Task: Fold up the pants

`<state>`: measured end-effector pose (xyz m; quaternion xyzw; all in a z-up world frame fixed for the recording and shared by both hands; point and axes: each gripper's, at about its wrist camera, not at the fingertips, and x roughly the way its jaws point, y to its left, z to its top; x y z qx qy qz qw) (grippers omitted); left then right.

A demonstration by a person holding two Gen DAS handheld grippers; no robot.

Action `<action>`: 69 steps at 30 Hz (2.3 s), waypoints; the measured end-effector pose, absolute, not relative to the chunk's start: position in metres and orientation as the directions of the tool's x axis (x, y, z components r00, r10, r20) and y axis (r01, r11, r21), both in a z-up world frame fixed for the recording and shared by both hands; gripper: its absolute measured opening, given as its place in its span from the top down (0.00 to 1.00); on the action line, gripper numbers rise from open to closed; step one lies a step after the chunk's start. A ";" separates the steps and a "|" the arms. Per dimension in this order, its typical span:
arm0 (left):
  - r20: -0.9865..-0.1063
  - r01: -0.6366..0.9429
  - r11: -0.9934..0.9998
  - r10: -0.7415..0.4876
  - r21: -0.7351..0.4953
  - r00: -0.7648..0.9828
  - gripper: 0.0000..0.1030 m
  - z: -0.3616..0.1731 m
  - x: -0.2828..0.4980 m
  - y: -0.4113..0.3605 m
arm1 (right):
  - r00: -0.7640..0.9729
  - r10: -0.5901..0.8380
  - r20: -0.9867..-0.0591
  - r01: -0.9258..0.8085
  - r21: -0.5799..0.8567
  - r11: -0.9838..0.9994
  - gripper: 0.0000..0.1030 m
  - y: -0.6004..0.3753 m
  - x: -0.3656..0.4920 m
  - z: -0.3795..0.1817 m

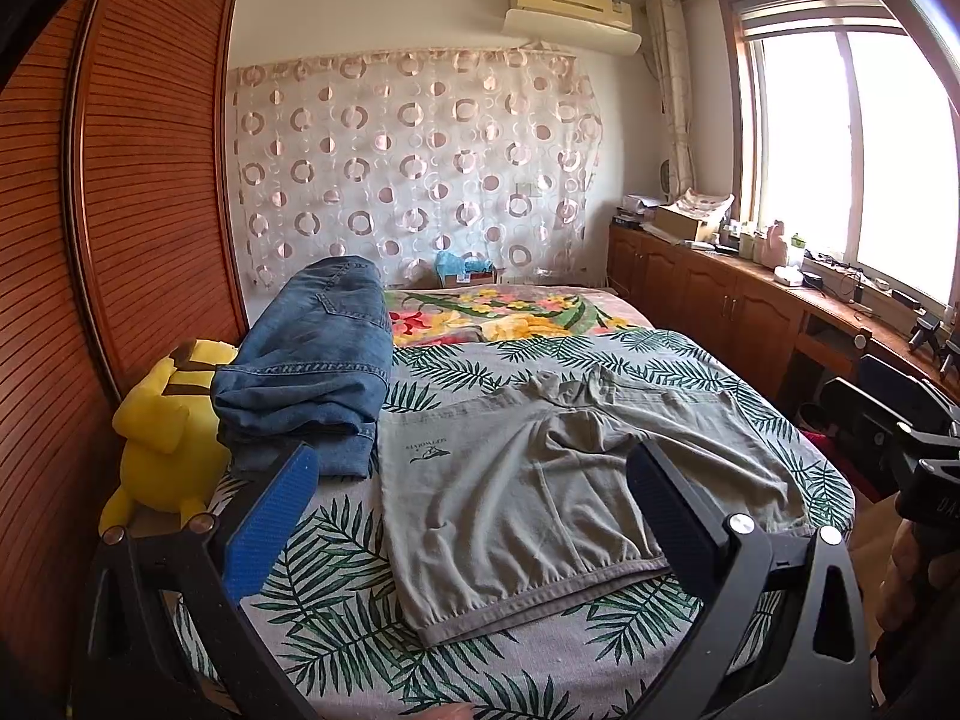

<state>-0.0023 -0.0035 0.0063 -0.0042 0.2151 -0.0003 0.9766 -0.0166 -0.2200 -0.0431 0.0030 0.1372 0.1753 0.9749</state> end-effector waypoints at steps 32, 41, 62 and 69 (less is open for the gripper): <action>-0.417 0.000 1.000 -0.001 -0.002 0.909 0.00 0.014 -0.004 -0.005 | 0.906 0.338 -0.253 -0.335 0.058 0.940 0.00 -0.218 -0.015 -0.043; -0.413 0.004 1.000 -0.005 -0.002 0.911 0.00 0.014 -0.004 -0.007 | 0.904 0.343 -0.254 -0.339 0.061 0.939 0.00 -0.220 -0.016 -0.044; -0.454 -0.008 1.000 0.001 -0.013 0.891 0.00 -0.004 0.002 0.002 | 0.889 0.341 -0.305 -0.339 0.061 0.939 0.00 -0.224 -0.006 -0.053; -0.492 -0.005 1.000 -0.006 -0.022 0.871 0.00 -0.024 0.011 0.010 | 0.889 0.317 -0.330 -0.322 0.043 0.946 0.00 -0.224 0.000 -0.059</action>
